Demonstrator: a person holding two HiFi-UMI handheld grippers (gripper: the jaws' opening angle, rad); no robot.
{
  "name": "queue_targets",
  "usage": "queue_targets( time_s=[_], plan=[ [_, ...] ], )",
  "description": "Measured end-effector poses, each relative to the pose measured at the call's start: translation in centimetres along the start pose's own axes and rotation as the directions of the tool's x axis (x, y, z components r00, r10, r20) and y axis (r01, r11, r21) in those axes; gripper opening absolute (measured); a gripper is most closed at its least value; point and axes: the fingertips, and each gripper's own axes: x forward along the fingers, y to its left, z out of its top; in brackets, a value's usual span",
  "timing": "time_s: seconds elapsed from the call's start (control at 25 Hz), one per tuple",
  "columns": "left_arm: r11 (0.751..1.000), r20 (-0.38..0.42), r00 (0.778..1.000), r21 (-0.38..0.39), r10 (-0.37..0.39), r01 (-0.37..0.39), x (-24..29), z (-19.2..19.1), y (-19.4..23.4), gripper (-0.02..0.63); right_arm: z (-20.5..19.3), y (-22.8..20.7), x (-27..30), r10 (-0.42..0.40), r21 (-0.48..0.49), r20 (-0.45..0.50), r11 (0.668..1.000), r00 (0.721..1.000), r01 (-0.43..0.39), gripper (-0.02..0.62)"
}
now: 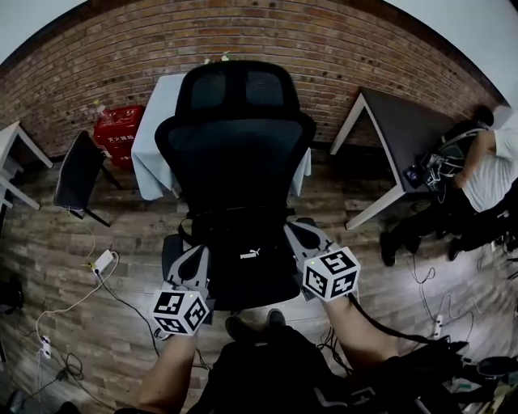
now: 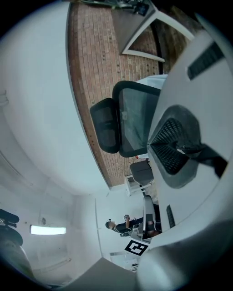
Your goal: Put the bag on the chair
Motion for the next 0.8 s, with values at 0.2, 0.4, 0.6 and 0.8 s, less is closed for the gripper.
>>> queue_targets(
  time_s=[0.2,0.4,0.6,0.8],
  plan=[
    [0.999,0.031,1.000,0.038,-0.002,0.001,-0.6,2.5,-2.3,0.009,2.7,0.6,-1.8,0.047,0.017,0.070,0.999,0.996,-0.049,0.018],
    [0.999,0.068,0.997,0.037,0.022,-0.025,-1.7,4.5,-3.4,0.009,4.7,0.5,-3.1,0.033,-0.041,0.095,0.999,0.995,-0.029,0.018],
    [0.998,0.090,0.996,0.064,0.025,-0.031,-2.9,5.6,-5.1,0.009,5.2,1.2,-4.8,0.061,-0.044,0.110,0.997,0.992,-0.057,0.018],
    [0.996,0.123,0.992,0.077,0.033,-0.043,-3.6,6.6,-6.2,0.009,6.1,1.5,-6.0,0.090,-0.054,0.136,0.995,0.987,-0.083,0.018]
  ],
)
